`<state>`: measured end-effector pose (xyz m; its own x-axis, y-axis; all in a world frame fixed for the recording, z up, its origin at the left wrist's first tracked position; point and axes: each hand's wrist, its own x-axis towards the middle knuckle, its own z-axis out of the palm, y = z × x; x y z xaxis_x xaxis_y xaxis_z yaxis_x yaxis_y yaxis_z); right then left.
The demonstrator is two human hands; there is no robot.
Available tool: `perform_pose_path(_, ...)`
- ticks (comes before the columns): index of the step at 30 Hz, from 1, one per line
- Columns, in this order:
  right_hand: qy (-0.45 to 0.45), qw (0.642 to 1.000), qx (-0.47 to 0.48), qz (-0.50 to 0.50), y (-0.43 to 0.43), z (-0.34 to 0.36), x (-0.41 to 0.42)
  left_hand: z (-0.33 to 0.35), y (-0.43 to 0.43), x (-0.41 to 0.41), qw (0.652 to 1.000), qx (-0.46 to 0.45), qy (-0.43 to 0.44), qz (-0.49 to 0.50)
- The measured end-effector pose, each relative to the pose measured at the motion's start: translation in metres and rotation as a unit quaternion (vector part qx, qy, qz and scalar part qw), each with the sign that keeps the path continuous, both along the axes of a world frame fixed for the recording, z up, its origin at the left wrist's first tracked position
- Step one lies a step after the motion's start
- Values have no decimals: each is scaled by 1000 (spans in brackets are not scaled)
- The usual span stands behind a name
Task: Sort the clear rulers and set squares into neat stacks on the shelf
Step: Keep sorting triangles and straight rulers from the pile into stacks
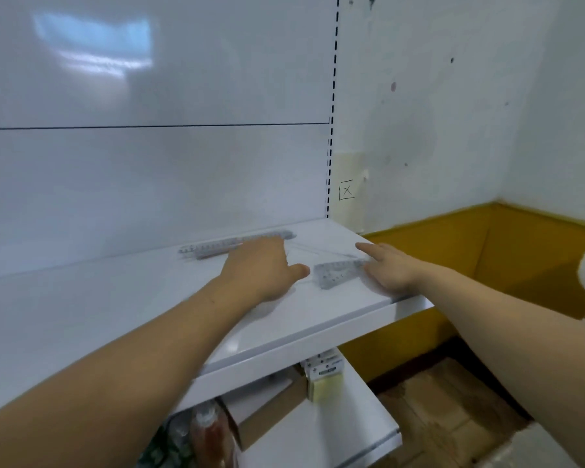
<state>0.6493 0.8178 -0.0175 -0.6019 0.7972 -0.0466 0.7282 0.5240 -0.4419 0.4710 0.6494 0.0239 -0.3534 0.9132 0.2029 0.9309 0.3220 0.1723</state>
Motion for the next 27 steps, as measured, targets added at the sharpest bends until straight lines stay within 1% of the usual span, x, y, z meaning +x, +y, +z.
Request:
perform_pose_path(2,130,990,-21,-41,1,-4,2,-4,8,12,1000,-9,7,-5)
perform_pose_path(3,183,981,-16,-68,0,-5,3,-6,13,18,1000,-8,10,-9)
perform_pose_path(4,217,971,-8,-95,-1,-6,5,-10,19,23,1000,-5,11,-11)
perform_pose_path(6,251,958,12,-136,-3,-7,7,-16,31,33,1000,-2,7,-9)
perform_pose_path(8,254,955,24,-148,-6,-6,9,-23,42,37,1000,-3,-18,3)
perform_pose_path(11,220,967,30,-124,-13,-4,8,-32,53,36,998,-3,-60,31)
perform_pose_path(13,166,980,28,-108,-16,-8,6,-37,57,36,997,-3,-69,43)
perform_pose_path(15,113,987,33,-114,-16,-11,6,-40,59,36,997,-4,-65,44)
perform_pose_path(20,63,986,83,-127,-18,-7,6,-46,58,40,996,-12,-79,29)
perform_pose_path(24,21,990,76,-115,-13,-8,3,-46,58,44,997,-22,-76,13)
perform_pose_path(27,-35,992,80,-87,-12,-5,1,-46,55,43,996,-19,-81,21)
